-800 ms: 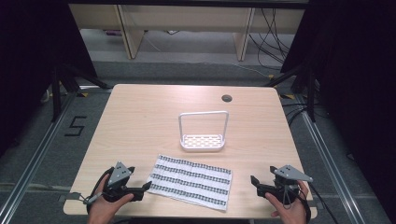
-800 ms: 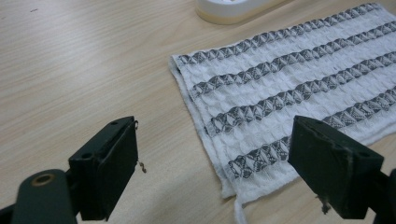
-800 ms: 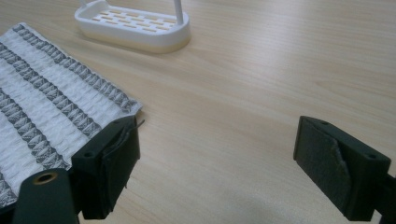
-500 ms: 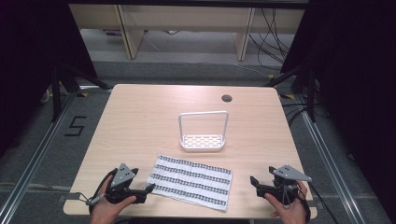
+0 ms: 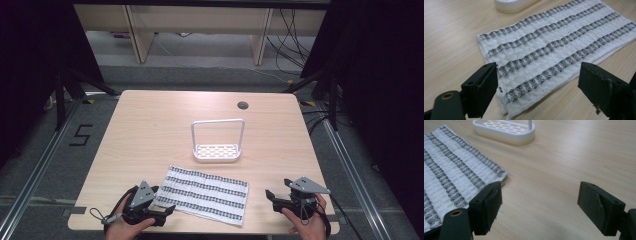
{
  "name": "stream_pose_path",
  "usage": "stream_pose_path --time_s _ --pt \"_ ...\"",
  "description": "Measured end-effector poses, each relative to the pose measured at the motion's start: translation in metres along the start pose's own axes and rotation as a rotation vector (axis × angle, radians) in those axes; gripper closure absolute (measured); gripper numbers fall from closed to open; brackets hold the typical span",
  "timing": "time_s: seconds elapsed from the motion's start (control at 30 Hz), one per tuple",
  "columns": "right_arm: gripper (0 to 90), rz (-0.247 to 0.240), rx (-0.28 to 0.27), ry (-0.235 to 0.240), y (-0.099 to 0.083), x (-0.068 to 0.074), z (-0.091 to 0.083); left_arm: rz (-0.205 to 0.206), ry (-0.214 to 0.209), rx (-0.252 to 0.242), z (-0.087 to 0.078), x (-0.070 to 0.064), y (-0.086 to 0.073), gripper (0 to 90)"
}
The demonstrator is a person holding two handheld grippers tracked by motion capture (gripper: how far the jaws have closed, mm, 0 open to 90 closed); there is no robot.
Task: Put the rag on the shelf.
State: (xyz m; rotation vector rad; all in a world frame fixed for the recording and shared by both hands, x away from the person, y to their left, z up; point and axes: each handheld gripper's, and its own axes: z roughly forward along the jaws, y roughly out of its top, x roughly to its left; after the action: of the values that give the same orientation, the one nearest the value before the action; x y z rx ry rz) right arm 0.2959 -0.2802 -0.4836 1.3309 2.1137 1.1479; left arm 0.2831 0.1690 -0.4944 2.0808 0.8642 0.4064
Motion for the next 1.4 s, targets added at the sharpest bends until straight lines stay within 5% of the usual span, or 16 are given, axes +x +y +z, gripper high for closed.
stream_pose_path --time_s 0.03,0.1,0.2,0.33,0.5,0.6,0.7,0.8,0.9,1.27,1.37,1.4 --pt "21.5 -0.037 -0.012 0.009 0.0 -0.002 0.002 -0.023 -0.014 -0.021 0.002 -0.004 0.0 15.8" --pt "21.5 -0.019 -0.001 0.018 0.001 0.001 0.002 -0.002 -0.027 -0.007 0.003 -0.007 0.002 16.2" --pt "20.7 -0.063 -0.01 0.007 0.002 0.0 0.004 0.015 -0.043 -0.008 0.006 -0.013 0.004 16.3" --pt "21.1 -0.027 -0.024 0.029 0.004 0.001 0.005 0.011 -0.069 -0.017 0.011 -0.022 0.007 16.4" --pt "21.6 -0.059 -0.025 0.022 0.006 0.0 0.009 0.053 -0.104 0.006 0.017 -0.032 0.012 16.5" --pt "22.5 -0.031 -0.014 0.039 0.007 0.006 0.009 0.087 -0.103 0.02 0.019 -0.036 0.014 16.4" --pt "23.8 -0.076 -0.019 0.049 0.01 0.006 0.012 0.08 -0.123 0.017 0.022 -0.04 0.015 16.4" --pt "24.8 -0.047 0.009 0.05 0.011 0.012 0.013 0.079 -0.125 0.008 0.025 -0.043 0.018 16.4" --pt "26.1 -0.101 -0.007 0.057 0.013 0.012 0.018 0.089 -0.129 0.014 0.029 -0.049 0.02 16.6" --pt "32.7 -0.14 0.015 0.071 0.017 0.015 0.025 0.191 -0.184 0.038 0.048 -0.073 0.034 19.5" --pt "34.0 -0.146 0.017 0.092 0.018 0.014 0.027 0.166 -0.227 -0.001 0.056 -0.084 0.039 20.0" --pt "34.2 -0.14 0.016 0.089 0.018 0.015 0.027 0.202 -0.227 0.014 0.057 -0.085 0.042 20.8"
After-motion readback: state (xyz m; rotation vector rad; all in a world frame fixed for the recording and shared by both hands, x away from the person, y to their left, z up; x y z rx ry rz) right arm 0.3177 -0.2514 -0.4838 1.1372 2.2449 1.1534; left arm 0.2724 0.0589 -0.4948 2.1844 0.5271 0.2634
